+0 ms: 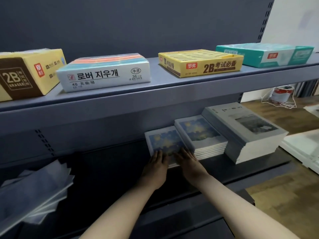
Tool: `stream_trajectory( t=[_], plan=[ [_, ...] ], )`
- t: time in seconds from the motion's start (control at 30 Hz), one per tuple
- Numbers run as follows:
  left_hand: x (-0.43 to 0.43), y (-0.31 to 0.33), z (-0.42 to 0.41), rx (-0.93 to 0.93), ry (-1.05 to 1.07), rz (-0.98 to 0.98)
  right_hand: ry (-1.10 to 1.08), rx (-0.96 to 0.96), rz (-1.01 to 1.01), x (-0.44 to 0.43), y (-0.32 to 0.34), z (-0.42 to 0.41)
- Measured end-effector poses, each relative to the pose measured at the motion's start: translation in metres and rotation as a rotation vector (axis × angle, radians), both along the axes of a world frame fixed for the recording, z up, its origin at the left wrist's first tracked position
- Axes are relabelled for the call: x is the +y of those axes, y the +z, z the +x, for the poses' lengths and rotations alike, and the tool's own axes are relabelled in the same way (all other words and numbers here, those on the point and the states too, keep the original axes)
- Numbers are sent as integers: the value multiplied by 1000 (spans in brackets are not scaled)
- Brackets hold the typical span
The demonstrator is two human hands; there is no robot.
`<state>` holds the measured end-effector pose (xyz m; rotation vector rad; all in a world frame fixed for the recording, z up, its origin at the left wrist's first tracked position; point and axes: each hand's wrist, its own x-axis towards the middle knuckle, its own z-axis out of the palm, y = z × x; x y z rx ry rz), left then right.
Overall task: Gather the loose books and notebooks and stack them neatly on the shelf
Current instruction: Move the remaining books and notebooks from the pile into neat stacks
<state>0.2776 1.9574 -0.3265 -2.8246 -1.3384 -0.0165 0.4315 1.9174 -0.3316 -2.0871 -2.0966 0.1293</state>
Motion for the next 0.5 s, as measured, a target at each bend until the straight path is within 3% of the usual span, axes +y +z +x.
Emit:
stream_trajectory(
  t=[0.5],
  plan=[
    [17, -10, 8, -17, 27, -4, 11, 22, 2, 19, 2, 3]
  ],
)
